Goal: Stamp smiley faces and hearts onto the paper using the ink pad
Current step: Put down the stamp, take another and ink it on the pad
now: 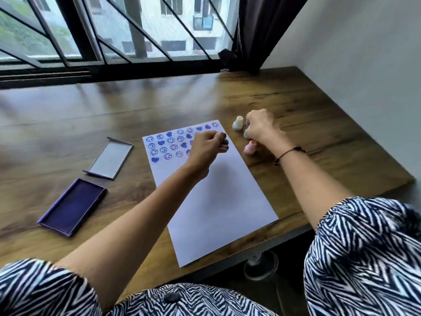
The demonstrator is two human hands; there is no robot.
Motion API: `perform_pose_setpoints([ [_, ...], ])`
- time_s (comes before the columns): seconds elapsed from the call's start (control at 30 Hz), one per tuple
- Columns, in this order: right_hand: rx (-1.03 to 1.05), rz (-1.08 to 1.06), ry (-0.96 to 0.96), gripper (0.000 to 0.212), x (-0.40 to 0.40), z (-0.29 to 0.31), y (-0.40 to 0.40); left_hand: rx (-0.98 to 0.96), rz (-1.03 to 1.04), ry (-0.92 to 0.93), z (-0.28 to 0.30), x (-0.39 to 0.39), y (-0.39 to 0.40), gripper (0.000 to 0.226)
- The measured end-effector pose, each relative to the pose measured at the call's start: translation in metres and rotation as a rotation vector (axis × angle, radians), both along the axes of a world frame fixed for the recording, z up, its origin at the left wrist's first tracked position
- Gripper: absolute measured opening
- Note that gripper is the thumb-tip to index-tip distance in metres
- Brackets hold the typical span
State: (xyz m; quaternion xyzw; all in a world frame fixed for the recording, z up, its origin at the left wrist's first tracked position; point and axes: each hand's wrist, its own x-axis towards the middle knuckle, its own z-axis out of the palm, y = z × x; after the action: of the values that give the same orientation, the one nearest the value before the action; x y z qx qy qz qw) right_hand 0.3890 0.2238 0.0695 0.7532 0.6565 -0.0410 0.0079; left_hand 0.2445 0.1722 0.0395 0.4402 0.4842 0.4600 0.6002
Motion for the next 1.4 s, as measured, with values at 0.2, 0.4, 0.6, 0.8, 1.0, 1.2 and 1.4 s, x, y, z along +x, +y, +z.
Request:
perform_pose_setpoints([
  [0.2, 0.196, -0.068, 0.169, 0.031, 0.002, 0.005, -0.021, -0.017, -0.012, -0.008, -0.003, -0.003, -0.008, 0.024],
  [0.4, -0.037, -0.094, 0.126, 0.022, -0.011, -0.003, -0.056, -0.026, -0.009, -0.002, -0.008, -0.009, -0.027, 0.017],
  [0.6, 0.004, 0.025, 0.877, 0.011, -0.049, 0.016, -0.072, 0.007, 0.033, -0.010, -0.002, -0.043, -0.043, 0.010],
  [0.8, -0.119, 0.190, 1.213, 0.012, -0.111, 0.014, -0.080, 0.035, 0.149, -0.077, 0.008, -0.105, -0.068, 0.009],
  [1.0, -0.171, 0.381, 1.238, 0.010, -0.185, 0.005, -0.091, 0.051, 0.353, -0.102, 0.011, -0.168, -0.101, 0.008],
  [1.2, -0.092, 0.706, 1.037, 0.009, -0.250, 0.001, -0.106, 0.040, 0.663, -0.208, -0.001, -0.216, -0.140, 0.014],
  [1.4, -0.022, 1.026, 0.629, 0.012, -0.293, -0.010, -0.114, 0.070, 0.993, -0.183, -0.016, -0.247, -0.165, 0.012],
])
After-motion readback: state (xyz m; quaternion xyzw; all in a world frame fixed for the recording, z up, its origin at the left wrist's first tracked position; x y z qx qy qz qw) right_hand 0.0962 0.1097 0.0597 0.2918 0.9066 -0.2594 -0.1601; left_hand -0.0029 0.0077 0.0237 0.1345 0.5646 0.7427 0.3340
